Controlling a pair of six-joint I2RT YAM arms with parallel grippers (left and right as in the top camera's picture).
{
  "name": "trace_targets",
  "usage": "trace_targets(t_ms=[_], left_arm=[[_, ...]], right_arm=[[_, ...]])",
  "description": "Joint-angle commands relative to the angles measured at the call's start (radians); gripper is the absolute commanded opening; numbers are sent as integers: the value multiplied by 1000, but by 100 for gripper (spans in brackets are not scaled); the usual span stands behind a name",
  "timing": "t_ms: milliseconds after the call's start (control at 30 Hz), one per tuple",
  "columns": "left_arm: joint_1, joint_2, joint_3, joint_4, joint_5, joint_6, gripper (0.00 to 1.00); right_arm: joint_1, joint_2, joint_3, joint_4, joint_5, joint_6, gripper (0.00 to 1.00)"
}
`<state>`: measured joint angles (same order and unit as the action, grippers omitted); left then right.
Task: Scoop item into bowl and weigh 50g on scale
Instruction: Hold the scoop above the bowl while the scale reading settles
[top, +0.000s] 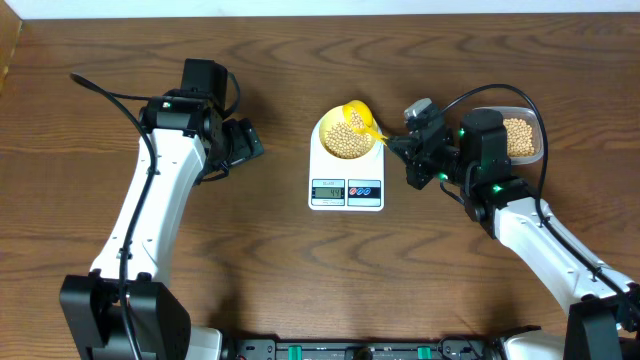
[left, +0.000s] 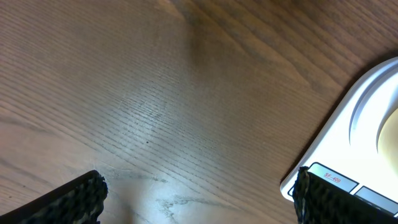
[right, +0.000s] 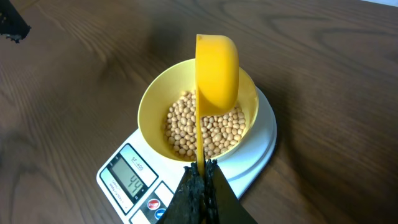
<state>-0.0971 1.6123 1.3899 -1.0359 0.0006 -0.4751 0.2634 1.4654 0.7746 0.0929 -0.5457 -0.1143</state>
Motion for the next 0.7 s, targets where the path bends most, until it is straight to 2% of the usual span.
trace_targets(t_ms=[0, 467, 667], left_arm=[[3, 2, 7, -2, -13, -9, 98], [3, 2, 7, -2, -13, -9, 98], [3, 2, 7, -2, -13, -9, 98]], right_arm=[[7, -1, 5, 0, -11, -13, 1], [7, -1, 5, 1, -7, -16, 1], [7, -1, 5, 8, -3, -59, 1]])
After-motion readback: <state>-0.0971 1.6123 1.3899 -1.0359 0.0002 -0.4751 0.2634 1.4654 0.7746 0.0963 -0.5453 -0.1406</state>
